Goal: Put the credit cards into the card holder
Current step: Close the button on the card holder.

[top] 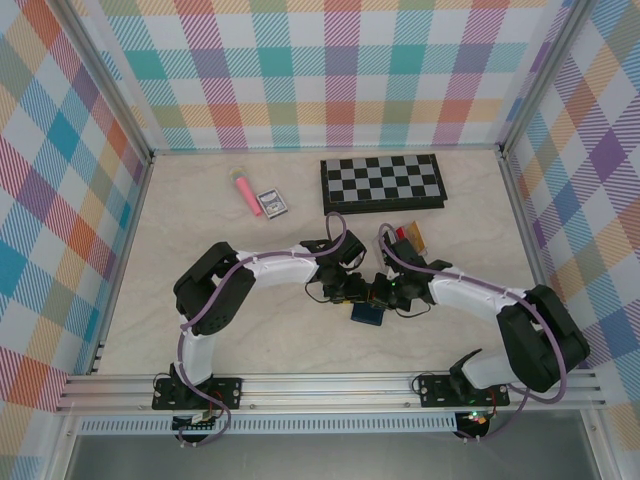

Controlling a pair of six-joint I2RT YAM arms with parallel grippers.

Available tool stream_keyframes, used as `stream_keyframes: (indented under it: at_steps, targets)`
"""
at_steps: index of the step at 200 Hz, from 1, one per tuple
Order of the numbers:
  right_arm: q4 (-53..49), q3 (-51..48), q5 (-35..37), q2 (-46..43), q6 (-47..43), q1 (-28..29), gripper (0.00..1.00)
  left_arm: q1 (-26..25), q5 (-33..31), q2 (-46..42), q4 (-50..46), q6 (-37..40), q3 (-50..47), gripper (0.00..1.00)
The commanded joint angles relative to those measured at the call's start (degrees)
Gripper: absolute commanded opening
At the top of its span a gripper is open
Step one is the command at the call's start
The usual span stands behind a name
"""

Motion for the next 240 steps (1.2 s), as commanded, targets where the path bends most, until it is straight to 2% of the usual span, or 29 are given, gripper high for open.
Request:
stream_keyframes:
  at_steps: [1, 34, 130, 206, 240]
  targets:
    - [-1.91, -1.39, 2.87, -1.0, 0.01, 0.23, 0.0, -0.88, -1.65, 2.6, -0.67, -0.1, -1.24, 0.31]
    - [-2.09, -0.2, 2.56, -4.9, -0.36, 0.24, 0.0, -0.88, -1.82, 2.64, -0.74, -0.15, -1.19, 0.31]
    - [-1.19, -0.87, 2.14, 0.17, -0.27, 0.33, 0.0, -0.88, -1.69, 2.67, -0.59, -0.12, -1.14, 0.31]
    - [-0.6, -5.87, 2.14, -4.09, -0.55, 0.8, 0.0, -0.88, -2.04, 2.6, -0.56, -0.38, -1.41, 0.31]
    - [1.56, -6.78, 2.92, -1.82, -1.25, 1.52, 0.0, -0.92, -1.82, 2.83, -0.36, -0.54, -1.4, 0.31]
